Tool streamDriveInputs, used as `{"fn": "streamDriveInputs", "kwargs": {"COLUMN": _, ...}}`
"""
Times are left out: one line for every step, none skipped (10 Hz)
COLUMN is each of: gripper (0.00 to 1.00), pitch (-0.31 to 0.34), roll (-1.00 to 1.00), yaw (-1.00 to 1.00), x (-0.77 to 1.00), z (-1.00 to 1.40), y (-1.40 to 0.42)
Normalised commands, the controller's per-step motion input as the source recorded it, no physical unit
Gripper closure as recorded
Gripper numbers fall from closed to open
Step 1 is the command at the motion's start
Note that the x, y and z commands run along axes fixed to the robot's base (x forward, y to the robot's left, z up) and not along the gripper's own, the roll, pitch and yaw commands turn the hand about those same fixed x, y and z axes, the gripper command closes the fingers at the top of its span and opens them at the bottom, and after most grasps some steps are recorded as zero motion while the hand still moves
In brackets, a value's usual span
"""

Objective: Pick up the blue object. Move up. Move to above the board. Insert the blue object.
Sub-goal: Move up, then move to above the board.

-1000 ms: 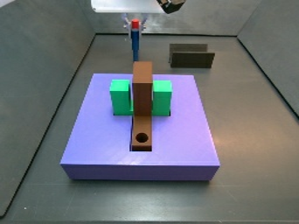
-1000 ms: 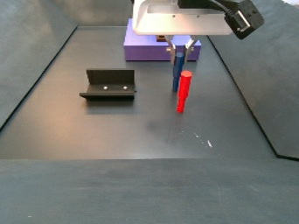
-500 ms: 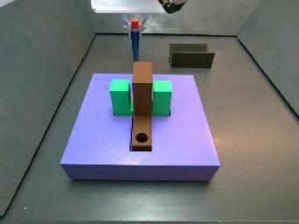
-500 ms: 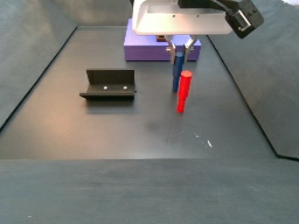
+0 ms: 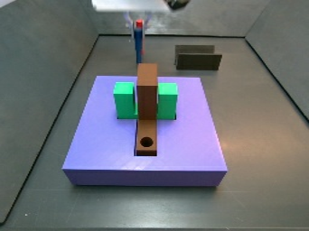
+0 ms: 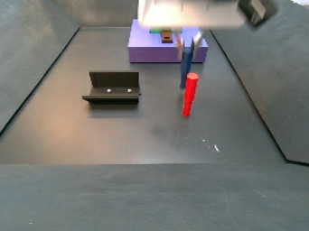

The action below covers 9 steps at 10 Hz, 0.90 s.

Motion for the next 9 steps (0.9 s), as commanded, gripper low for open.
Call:
{"fn": "streamDriveInputs", "kwargs": {"gripper": 1.0, "pitch": -0.008, "roll": 0.0, "yaw": 0.0, "x": 0.02, "z": 0.55, "y": -0.03}}
{"fn": "streamDriveInputs", "kwargs": {"gripper": 1.0, "pitch": -0.012, "roll": 0.01, "yaw": 0.0, "x": 0.03, "z": 0.24, "y": -0.01}}
{"fn": "streamDriveInputs", "kwargs": {"gripper": 1.0, "pitch": 0.0, "roll": 0.0, "yaw": 0.0, "x": 0.0, "z": 1.4, "y": 0.0}}
{"fn": "streamDriveInputs", "kwargs": {"gripper": 1.0, "pitch": -0.001, "roll": 0.0, "yaw": 0.0, "x": 0.0, "z": 1.4, "y": 0.0}}
{"fn": "streamDriveInputs", "kwargs": {"gripper": 1.0, "pitch": 0.027, "roll": 0.0, "yaw": 0.0, "x": -0.06, "z": 1.4, "y": 0.0}}
{"fn": "streamDriveInputs", "kwargs": {"gripper": 1.0, "pitch": 0.022, "roll": 0.0, "yaw": 0.0, "x": -0.04, "z": 1.4, "y": 0.0}}
{"fn": "streamDriveInputs", "kwargs": {"gripper": 1.0, "pitch": 0.089, "roll": 0.0, "yaw": 0.0, "x": 0.04, "z": 0.85, "y": 0.01}}
{"fn": "streamDriveInputs", "kwargs": {"gripper": 1.0, "pitch": 0.099, "roll": 0.0, "yaw": 0.0, "x": 0.04, "z": 0.61, "y": 0.0}}
{"fn": "streamDriveInputs", "kwargs": {"gripper": 1.0, "pitch": 0.07, "roll": 0.0, "yaw": 0.0, "x": 0.04, "z": 0.27, "y": 0.0}}
